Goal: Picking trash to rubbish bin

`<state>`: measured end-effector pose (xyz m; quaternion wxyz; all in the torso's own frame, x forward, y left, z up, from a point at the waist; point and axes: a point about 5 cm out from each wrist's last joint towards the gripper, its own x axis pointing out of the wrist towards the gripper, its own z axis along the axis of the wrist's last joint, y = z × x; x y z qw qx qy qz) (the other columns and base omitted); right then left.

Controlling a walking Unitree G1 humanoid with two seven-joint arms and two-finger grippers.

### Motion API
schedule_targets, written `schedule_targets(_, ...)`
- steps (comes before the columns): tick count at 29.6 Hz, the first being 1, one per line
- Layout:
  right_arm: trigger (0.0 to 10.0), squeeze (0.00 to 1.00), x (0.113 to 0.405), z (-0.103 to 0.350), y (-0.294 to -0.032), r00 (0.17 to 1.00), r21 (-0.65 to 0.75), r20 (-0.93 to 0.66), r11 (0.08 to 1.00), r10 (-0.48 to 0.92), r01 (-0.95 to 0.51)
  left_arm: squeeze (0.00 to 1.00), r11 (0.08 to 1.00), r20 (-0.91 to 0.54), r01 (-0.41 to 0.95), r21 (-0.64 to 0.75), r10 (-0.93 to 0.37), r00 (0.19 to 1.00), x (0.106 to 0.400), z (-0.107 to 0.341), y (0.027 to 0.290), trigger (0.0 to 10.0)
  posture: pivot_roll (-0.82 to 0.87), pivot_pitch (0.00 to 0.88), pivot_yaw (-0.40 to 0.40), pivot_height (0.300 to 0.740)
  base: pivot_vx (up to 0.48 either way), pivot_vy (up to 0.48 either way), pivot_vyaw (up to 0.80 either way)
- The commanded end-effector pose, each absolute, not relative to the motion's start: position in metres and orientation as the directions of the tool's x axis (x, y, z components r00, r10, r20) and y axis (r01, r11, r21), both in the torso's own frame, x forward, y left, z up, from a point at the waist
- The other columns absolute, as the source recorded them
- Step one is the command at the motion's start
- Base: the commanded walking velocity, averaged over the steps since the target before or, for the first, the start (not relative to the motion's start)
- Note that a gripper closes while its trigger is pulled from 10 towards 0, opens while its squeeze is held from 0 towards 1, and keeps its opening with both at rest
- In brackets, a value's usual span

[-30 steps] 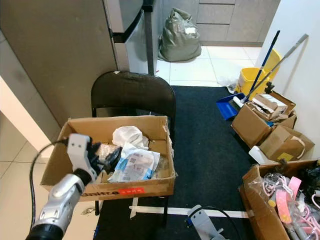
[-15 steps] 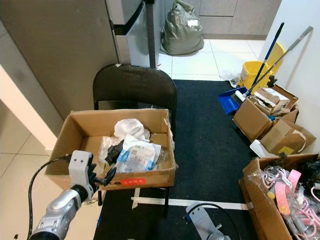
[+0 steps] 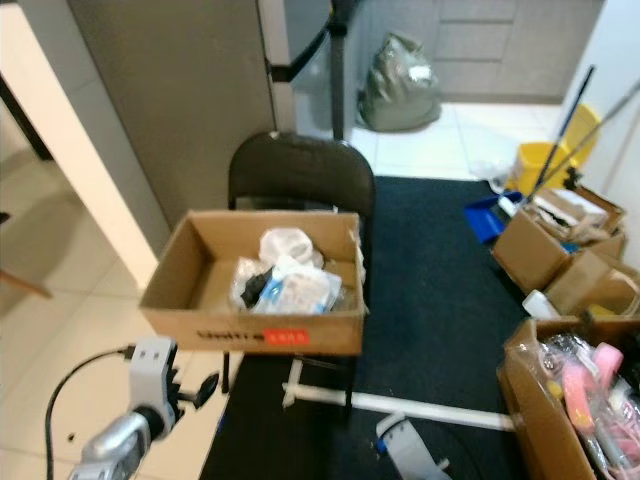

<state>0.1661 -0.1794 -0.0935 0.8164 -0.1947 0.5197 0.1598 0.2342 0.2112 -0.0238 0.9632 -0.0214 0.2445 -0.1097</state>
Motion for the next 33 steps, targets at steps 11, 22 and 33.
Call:
schedule_targets(11, 10.0, 0.0, 0.15, -0.1, -0.177, 0.353, -0.112, -0.933, 0.881, 0.065, -0.46, 0.0, 0.995, -0.652, 0.083, -0.062, -0.103, 0.751, 0.192, -0.056, 0.24, 10.0, 0.13, 0.052, 0.036, 0.74, -0.091, 0.0, 0.0)
schedule_targets(22, 10.0, 0.0, 0.152, -0.1, -0.177, 0.354, -0.115, -0.933, 0.875, 0.067, -0.469, 0.0, 0.991, -0.823, -0.097, -0.096, -0.024, 0.568, 0.125, -0.09, 0.243, 10.0, 0.13, 0.047, 0.029, 0.74, -0.076, 0.0, 0.0)
schedule_targets(33, 10.0, 0.0, 0.154, -0.098, -0.179, 0.357, -0.123, -0.932, 0.867, 0.067, -0.483, 0.0, 0.961, -0.91, -0.271, -0.051, 0.067, 0.408, 0.076, -0.108, 0.236, 10.0, 0.12, 0.042, 0.021, 0.74, -0.026, 0.0, 0.0)
